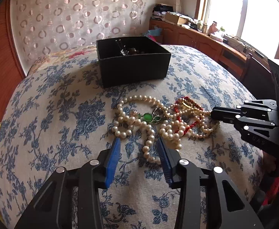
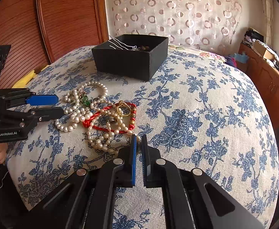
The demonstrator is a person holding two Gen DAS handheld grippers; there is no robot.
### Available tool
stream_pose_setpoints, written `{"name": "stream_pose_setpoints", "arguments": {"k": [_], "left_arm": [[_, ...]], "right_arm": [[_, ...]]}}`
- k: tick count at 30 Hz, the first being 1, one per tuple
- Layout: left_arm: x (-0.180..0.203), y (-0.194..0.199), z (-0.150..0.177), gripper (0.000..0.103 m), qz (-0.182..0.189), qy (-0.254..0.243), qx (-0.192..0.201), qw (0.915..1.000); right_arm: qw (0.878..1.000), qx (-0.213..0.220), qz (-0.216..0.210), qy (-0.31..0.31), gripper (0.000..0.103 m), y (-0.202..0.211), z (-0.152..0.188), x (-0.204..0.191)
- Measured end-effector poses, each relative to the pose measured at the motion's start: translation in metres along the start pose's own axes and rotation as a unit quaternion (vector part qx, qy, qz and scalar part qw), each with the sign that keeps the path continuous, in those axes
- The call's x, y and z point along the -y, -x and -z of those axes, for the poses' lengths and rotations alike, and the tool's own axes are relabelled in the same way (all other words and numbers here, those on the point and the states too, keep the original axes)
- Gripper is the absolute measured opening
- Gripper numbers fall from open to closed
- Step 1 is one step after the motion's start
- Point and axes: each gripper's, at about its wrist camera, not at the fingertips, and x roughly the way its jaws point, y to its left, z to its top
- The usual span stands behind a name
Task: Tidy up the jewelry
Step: 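Open both tools over the box and withdraw them toward the remaining pearls, then grasp a pearl necklace with the left tool while the right tool grasps another pearl strand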
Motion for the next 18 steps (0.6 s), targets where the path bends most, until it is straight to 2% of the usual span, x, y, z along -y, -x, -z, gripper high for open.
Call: {"name": "stream_pose_setpoints", "arguments": {"k": [10,15,18], "left_arm": [[0.008,-0.011,0.001,0.030,-0.003,-0.022,-0.017,0.9996],[0.004,-0.010,0.003,0.008,-0.011,-0.020,-0.015,0.9996],[-0.003,-0.008,0.004,0.007,-0.005,-0.007,-0.010,0.9999]], "right_arm": [[1.000,0.000,-0.001,-0.001,0.006,0.000,0.000,0.000],[1.000,0.000,-0.001,-0.002,0.007,0.001,0.000,0.000],[1.000,0.000,-0.001,-0.001,0.007,0.001,0.000,0.000]]}}
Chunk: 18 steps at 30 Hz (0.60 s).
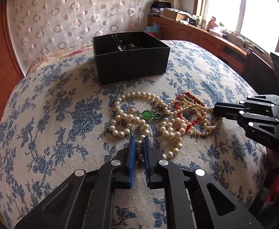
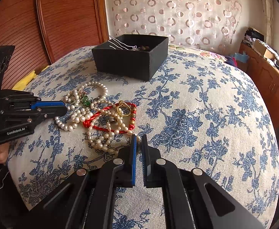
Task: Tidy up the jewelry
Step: 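Grasp a pearl necklace with the left tool while the right tool grasps another pearl strand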
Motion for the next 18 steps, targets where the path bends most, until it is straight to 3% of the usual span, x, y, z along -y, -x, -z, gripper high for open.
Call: {"name": "stream_pose_setpoints", "arguments": {"k": [11,18], "left_arm": [[-0.019,0.037,-0.009,0.007,-0.002,0.039,0.064,0.9972],[-0.023,0.061,-0.038,0.007,-0.009,0.031,0.100,0.9945]], "right_arm": [[1.000,0.000,-0.001,-0.002,0.006,0.000,0.000,0.000],[1.000,0.001,-0.011,-0.013,0.006,0.000,-0.006,0.003]]}}
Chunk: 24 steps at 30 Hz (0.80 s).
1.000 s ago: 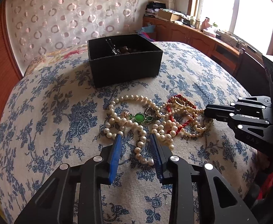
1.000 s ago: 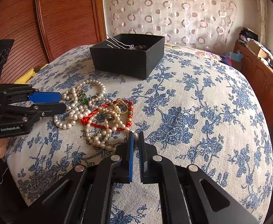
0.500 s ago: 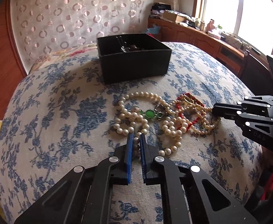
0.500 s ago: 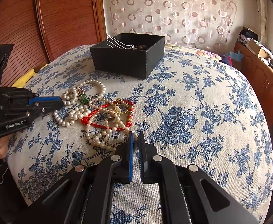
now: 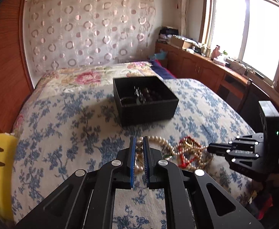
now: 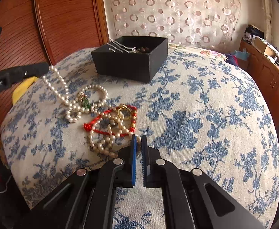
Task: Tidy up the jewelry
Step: 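Grasp a pearl necklace with the left tool while the right tool grasps another pearl strand, then lift both pearl necklaces into the black box and open both tools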
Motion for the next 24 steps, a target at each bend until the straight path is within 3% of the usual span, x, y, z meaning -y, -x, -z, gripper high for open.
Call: {"name": "stream_pose_setpoints", "arguments": {"k": [24], "left_arm": [[0.000,0.046,-0.083,0.007,-0.016,-0.025,0.083,0.9961]], "right_arm": [[0.988,0.132,0.009,0.075,0.006,0.077,-0.109,-0.025]]}}
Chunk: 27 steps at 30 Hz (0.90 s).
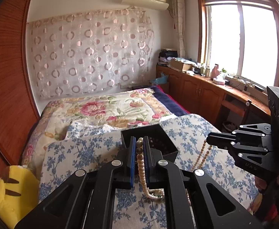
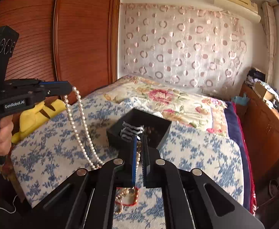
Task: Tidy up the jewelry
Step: 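Lift both pearl necklaces into the black box and open both tools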
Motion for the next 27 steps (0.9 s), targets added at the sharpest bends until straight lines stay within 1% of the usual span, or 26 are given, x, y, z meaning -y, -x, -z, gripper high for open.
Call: {"name": "stream_pose_setpoints", "arguments": {"k": [7,11,17,27], "left_arm": [[0.009,0.006,-0.022,0.007,-0.002,-0.016,0.017,0.9997],[0.011,0.006,-0.029,0.007,-0.007,-0.018,0.020,0.9996],[0.005,0.004,-0.038,0.007,-0.013,-0.010,0.024,0.9996],[-0.012,0.002,-0.051,0.007,-0.019,0.005,0.032,0.9993]], "right_arm": [[0.999,0.031,-0.003,0.007,0.005,0.010,-0.031,0.003],[0.999,0.047,-0.022,0.002,0.005,0.015,-0.049,0.008],[0.998,0.060,-0.012,0.015,0.005,0.017,-0.073,0.014],[0.997,0.071,0.000,0.017,0.005,0.004,-0.105,0.027]]}}
